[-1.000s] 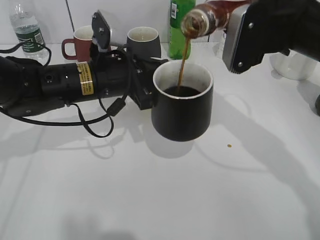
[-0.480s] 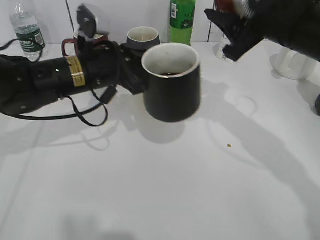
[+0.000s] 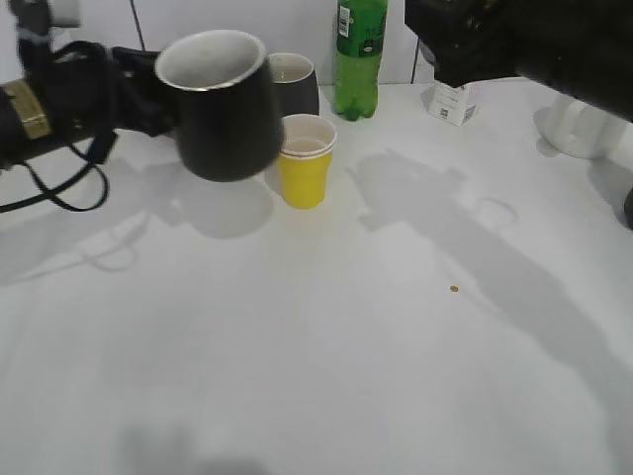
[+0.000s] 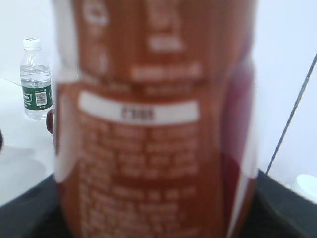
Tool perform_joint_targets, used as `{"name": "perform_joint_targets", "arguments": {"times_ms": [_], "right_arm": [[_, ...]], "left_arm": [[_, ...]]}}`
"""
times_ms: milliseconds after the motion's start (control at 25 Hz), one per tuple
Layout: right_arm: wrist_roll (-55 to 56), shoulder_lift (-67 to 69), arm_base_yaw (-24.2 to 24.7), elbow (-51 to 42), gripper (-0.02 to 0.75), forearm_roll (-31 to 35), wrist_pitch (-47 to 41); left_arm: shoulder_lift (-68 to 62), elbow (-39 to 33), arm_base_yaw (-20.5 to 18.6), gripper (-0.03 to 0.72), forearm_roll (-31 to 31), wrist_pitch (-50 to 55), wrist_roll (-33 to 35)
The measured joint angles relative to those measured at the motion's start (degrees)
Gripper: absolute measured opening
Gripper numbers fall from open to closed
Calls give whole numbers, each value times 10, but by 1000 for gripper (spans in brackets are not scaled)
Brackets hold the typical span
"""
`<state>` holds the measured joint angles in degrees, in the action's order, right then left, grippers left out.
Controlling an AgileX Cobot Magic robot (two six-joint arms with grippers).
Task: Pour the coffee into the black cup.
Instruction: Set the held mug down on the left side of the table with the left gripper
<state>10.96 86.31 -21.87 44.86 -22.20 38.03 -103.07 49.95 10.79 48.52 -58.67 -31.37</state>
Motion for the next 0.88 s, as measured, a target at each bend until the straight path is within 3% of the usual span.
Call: {"name": "perform_joint_targets", "arguments": {"times_ms": [280,480,880], "right_arm": [[3,0,0,0,529,4,-1],[3,0,0,0,529,5,0],[3,0,0,0,529,6,4]], "left_arm": [[11,-25,-108,41,-4,0,2],[13,-53,-163,41,-25,-2,53],[-47,-61,-178,41,-182,-20,159]]}}
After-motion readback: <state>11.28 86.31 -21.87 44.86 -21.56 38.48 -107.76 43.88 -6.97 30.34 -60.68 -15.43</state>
